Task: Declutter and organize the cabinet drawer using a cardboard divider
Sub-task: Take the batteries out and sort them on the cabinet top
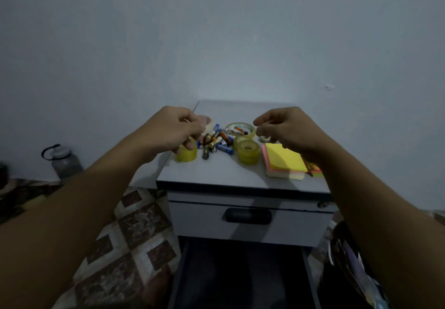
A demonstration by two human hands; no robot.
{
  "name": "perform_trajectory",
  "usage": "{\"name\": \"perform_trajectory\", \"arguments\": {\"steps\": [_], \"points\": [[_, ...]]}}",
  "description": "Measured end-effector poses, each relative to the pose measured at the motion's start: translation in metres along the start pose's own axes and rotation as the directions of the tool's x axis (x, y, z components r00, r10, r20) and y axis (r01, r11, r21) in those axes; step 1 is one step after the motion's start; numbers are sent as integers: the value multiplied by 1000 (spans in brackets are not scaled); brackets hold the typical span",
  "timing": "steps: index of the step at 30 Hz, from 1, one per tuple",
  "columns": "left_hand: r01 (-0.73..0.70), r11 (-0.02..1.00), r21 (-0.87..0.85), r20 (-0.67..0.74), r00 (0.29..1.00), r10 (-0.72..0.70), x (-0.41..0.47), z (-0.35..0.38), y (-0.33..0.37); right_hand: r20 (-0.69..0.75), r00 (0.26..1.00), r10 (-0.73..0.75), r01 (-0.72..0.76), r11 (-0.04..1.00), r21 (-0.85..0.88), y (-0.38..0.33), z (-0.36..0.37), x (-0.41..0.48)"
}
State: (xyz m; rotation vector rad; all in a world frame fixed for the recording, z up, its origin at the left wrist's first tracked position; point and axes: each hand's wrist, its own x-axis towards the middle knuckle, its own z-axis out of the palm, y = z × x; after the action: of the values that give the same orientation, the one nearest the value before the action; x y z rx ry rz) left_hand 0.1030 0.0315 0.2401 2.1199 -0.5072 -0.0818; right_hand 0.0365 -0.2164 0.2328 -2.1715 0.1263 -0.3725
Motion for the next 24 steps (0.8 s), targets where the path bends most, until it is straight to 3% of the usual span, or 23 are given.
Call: {"name": "perform_trajectory", "arguments": {"steps": [7, 13, 15, 19, 24], "points": [[-10, 996, -86, 169, 985, 24, -69, 26, -30, 70, 998, 5, -16, 988, 152, 30, 10, -91], [150, 982, -117, 346, 933, -101, -111, 85, -87, 209, 945, 253, -294, 935, 198, 94, 52, -158], [244, 965, -90, 426, 886, -185, -127, 112, -108, 245, 901, 358, -411, 886, 214, 122, 75, -180], [412, 910, 39, 589, 726, -354, -153, 157, -150, 287, 791, 541, -602, 773, 202, 178, 118, -216], [530, 818, 223, 618, 573, -539, -178, 180, -194, 281, 664, 693, -743, 653, 145, 225, 146, -248]]}}
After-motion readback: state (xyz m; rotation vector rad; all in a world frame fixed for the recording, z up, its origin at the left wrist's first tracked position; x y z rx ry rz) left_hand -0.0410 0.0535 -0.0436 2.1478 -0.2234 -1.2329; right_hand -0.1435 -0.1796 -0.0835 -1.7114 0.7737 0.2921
